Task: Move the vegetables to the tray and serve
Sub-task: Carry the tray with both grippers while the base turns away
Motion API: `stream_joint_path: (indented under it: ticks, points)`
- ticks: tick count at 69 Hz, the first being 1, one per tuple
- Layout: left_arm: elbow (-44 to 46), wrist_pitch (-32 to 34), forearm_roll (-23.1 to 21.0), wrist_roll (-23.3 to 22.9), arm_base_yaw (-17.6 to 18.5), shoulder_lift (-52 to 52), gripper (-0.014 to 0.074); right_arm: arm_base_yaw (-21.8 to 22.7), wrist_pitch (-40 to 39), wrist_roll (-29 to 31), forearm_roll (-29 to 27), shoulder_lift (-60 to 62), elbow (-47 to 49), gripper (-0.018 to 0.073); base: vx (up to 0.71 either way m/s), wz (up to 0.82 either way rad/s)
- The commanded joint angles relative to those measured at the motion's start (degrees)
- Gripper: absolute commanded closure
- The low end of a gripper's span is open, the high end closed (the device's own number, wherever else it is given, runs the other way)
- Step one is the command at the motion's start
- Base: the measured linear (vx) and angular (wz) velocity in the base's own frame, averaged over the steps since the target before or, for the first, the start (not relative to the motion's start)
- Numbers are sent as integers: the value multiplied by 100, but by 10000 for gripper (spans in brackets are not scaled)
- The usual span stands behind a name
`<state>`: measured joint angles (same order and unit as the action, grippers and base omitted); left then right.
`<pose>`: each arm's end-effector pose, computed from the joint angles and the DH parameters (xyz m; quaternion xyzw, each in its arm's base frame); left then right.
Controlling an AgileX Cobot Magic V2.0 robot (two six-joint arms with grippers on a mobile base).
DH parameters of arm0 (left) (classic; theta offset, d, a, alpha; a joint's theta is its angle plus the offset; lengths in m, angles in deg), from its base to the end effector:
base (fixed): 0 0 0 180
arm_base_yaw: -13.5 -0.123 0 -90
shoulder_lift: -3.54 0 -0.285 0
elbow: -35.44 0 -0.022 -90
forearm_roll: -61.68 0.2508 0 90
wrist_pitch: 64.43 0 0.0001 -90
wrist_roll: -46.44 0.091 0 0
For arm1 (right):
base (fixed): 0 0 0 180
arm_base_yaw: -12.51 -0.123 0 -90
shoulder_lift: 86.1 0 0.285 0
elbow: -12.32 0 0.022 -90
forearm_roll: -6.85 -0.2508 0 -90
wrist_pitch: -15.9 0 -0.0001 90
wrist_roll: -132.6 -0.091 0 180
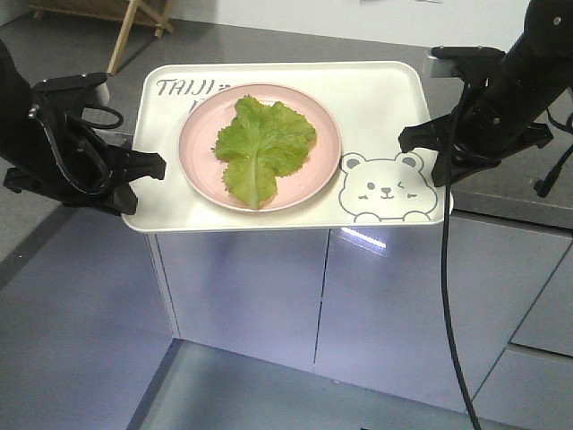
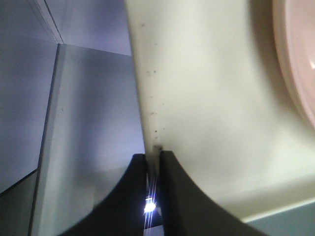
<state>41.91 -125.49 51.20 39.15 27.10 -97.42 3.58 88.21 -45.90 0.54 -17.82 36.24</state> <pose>0.3306 -0.0949 0.3235 0.0273 0.9732 -0.1242 0.1915 0.3799 0.0693 0.3343 -0.0820 0.9801 0.0656 0.1685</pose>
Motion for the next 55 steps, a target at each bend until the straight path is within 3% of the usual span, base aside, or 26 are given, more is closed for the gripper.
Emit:
stream_joint_path:
  ticks: [1, 55]
  points:
    - [151, 386, -316, 147, 91, 287, 604, -16, 108, 151, -160, 337, 142, 564, -3, -28]
    - [151, 386, -316, 147, 91, 287, 604, -16, 108, 151, -160, 337, 142, 564, -2, -17]
